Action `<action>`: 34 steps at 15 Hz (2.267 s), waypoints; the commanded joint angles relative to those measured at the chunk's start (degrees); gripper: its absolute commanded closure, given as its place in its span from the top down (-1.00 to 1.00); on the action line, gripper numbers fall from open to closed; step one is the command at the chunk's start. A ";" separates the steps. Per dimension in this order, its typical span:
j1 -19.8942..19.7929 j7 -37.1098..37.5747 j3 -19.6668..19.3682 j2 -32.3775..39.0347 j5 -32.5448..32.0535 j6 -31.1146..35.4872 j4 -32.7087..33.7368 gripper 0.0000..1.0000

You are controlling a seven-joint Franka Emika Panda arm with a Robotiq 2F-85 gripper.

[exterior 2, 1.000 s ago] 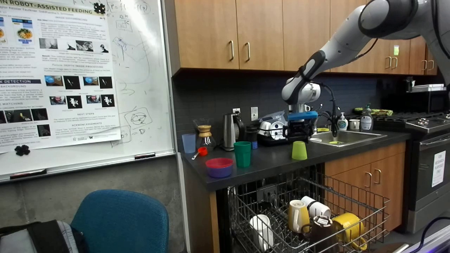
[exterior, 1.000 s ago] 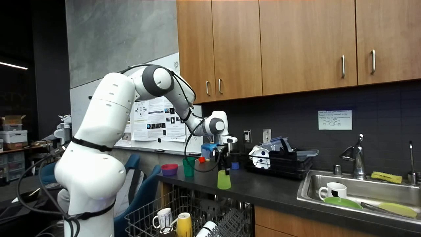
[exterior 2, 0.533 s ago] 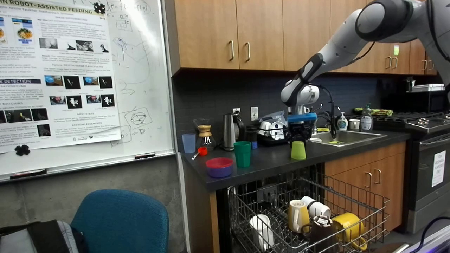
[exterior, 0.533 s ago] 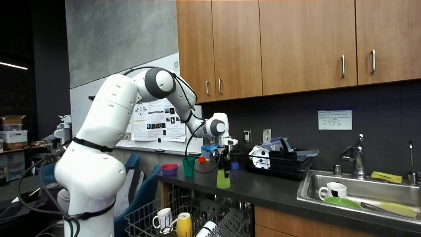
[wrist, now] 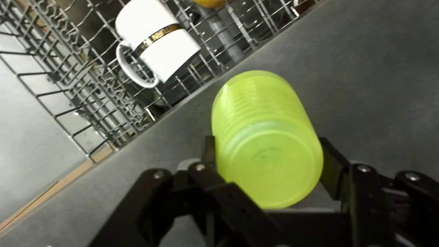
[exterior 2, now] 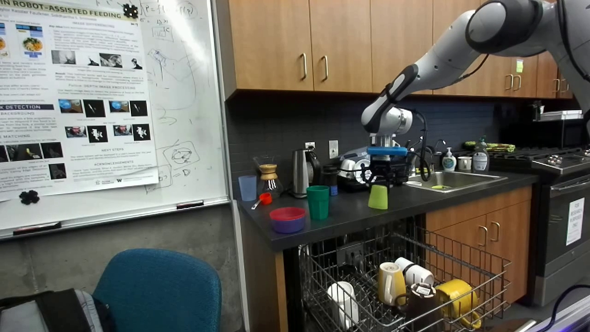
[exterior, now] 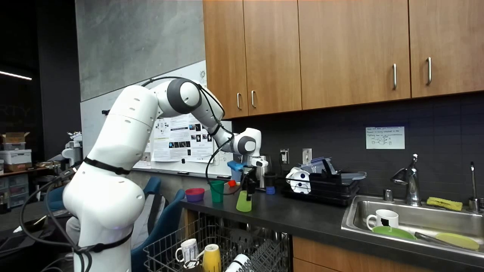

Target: Put the yellow cup inside the green cup.

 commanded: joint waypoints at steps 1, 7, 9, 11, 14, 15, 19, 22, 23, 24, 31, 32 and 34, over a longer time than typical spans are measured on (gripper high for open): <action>-0.90 -0.34 1.76 -0.18 7.16 -3.45 2.43 -0.11; -1.14 1.86 2.91 1.73 18.97 -7.29 5.72 -0.11; -1.11 1.27 2.98 2.31 21.14 -6.15 6.09 -0.11; -1.22 0.82 2.90 3.04 22.28 -5.64 6.75 0.62; -1.22 1.18 2.55 3.87 22.42 -5.49 7.33 0.98; -1.35 1.22 2.52 3.98 22.44 -5.51 7.24 1.00; -1.35 1.58 2.36 3.86 22.07 -5.10 6.18 1.00; -1.13 1.23 2.64 3.96 21.94 -5.45 5.54 1.00; -0.94 1.23 2.75 4.15 21.74 -5.59 5.58 1.00; -0.83 1.03 2.88 4.30 21.69 -5.62 5.62 1.00; 0.43 1.61 3.37 5.53 20.08 -6.85 7.31 0.01; 0.54 1.60 3.34 5.51 19.88 -6.92 7.27 -0.14; 0.60 1.27 3.39 5.41 19.73 -7.31 7.21 0.53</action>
